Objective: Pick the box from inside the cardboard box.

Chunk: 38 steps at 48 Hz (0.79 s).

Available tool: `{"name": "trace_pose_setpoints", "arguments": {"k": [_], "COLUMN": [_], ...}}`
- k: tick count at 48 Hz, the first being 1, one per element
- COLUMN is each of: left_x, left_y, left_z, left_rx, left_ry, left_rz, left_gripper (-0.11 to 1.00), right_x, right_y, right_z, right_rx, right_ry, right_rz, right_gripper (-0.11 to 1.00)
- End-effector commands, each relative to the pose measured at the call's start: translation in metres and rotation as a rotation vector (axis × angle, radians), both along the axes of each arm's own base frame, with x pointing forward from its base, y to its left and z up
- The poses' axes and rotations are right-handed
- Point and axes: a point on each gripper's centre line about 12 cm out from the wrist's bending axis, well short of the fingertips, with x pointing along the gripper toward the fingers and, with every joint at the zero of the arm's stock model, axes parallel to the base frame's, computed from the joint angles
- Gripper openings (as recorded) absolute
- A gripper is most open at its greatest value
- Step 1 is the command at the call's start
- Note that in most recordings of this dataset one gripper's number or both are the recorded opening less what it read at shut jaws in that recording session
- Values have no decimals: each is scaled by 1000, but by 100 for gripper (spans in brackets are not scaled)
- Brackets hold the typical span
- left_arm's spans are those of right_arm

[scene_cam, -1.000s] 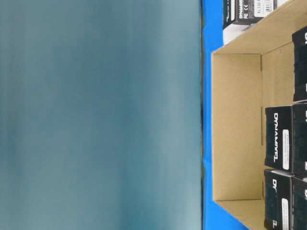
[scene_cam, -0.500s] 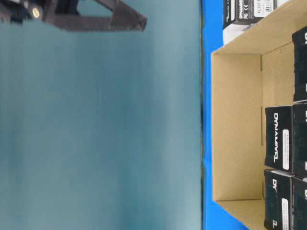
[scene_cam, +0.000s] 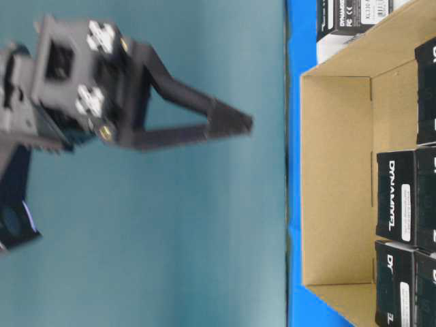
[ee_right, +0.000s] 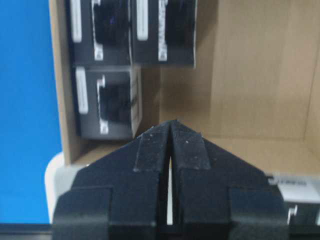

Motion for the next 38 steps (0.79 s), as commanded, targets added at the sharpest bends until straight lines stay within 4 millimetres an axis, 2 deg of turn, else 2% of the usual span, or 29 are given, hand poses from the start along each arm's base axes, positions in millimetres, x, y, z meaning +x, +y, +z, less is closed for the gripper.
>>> {"name": "trace_pose_setpoints", "arguments": {"k": [1, 16, 27, 29, 33, 38], "left_x": [2, 1, 1, 1, 1, 1], "left_y": [0, 0, 0, 0, 0, 0], "left_z": [11, 11, 12, 12, 12, 12], "left_rx": [0, 0, -1, 1, 1, -1], "left_ry": [-21, -23, -25, -25, -25, -26], "left_rz": [-1, -1, -1, -1, -1, -1], "left_gripper": [-7, -7, -7, -7, -7, -7], "right_x": [12, 32, 37, 37, 39, 44], "right_y": [0, 3, -6, -8, -9, -8], "right_z": [-4, -19, -21, -22, -22, -26], "right_rx": [0, 56, 114, 126, 146, 159], "right_ry": [-4, 16, 47, 58, 55, 26], "right_rz": [4, -13, -48, -53, -47, -26], "right_gripper": [1, 1, 7, 11, 26, 55]}}
